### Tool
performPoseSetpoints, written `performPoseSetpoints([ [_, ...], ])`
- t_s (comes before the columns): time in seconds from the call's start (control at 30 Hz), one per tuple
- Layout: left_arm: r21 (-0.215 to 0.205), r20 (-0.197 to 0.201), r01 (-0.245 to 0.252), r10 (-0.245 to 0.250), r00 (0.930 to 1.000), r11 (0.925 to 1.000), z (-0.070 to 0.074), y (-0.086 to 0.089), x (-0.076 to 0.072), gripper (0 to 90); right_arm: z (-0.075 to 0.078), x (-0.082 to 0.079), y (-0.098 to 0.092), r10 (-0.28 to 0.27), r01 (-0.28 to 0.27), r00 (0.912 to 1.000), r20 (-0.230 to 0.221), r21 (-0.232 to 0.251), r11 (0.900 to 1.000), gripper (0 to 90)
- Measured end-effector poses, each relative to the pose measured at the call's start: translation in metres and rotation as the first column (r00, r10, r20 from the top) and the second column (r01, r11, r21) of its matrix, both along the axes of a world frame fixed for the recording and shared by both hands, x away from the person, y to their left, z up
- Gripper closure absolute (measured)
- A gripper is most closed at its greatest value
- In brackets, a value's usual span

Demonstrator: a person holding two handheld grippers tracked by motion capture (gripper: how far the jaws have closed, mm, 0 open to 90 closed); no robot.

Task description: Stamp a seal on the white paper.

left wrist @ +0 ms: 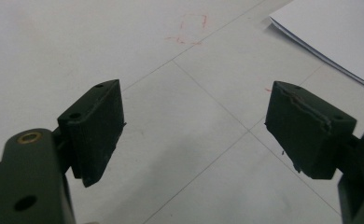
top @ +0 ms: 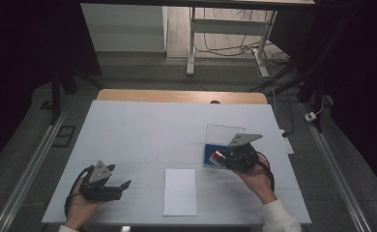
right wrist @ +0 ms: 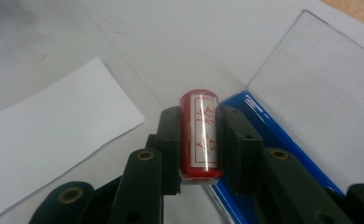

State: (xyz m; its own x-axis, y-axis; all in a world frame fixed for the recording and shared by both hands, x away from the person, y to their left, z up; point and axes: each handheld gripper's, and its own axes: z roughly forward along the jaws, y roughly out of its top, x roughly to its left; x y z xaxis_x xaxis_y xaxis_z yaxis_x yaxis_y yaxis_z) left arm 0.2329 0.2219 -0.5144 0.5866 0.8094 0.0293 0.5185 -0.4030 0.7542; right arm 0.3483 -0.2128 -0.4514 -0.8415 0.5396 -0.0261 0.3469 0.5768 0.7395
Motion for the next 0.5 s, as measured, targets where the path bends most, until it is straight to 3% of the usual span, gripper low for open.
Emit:
performPoseSetpoints([
  [0.5,0.000,0.001,0.000,0.000,1.0000,1.0000,0.000,0.000,0.000,20.0,0.002,-0.014,0.023,0.085,-0.085,0.9963,-0.011,-0.009,0.996,69.9],
])
